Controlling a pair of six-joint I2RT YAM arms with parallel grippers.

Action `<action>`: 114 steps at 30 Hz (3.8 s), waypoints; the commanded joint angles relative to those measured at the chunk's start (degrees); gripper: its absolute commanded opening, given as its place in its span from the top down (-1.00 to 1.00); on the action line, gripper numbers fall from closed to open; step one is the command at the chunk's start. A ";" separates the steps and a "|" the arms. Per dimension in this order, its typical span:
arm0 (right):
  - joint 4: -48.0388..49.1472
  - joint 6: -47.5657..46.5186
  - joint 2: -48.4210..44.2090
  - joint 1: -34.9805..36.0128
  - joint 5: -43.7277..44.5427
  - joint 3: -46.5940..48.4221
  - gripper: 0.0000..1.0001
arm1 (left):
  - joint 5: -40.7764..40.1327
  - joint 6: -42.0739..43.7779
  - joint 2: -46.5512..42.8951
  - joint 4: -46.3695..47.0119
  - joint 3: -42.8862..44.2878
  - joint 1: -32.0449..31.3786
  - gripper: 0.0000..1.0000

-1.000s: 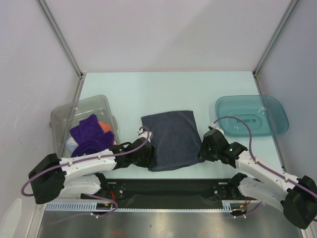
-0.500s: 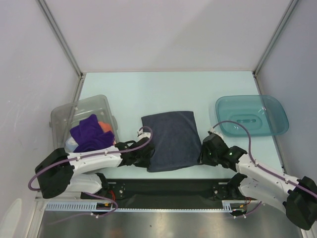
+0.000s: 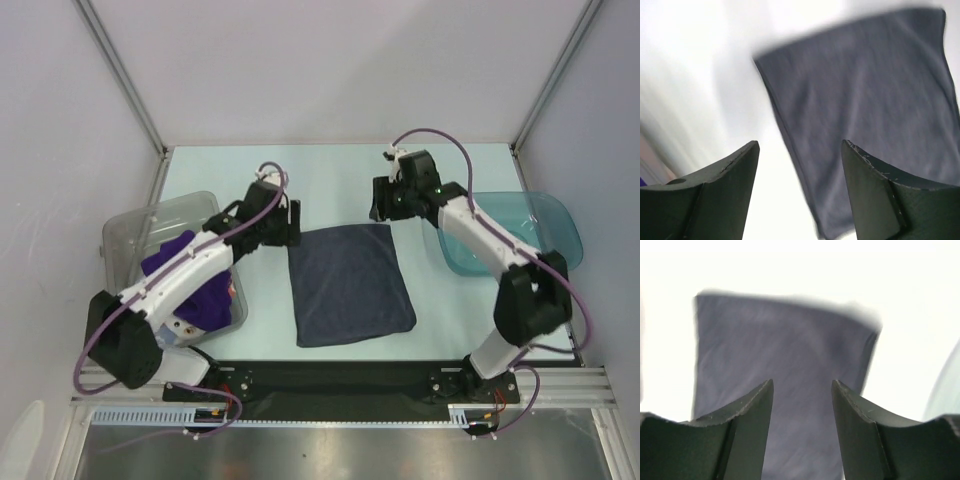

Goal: Fold and stack the towels
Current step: Fold the towel

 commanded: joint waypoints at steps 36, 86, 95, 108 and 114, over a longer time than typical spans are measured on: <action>-20.85 -41.73 43.19 -16.02 -24.85 35.59 0.52 | 20.65 32.15 41.76 -2.62 27.12 16.96 -0.33; -22.88 -44.11 46.97 -16.73 -27.76 40.87 1.00 | 25.22 33.65 44.49 -2.53 30.72 18.54 0.99; -12.08 -39.45 36.52 -16.81 -20.82 34.55 1.00 | 20.14 31.89 38.96 -0.78 31.95 18.54 0.99; 4.62 -28.64 15.79 -16.73 -16.42 30.50 1.00 | 12.75 35.84 23.58 -4.11 41.35 16.88 0.99; 6.65 -27.32 6.20 -16.73 -15.71 27.68 1.00 | 6.86 39.00 16.56 -6.31 43.03 13.63 0.99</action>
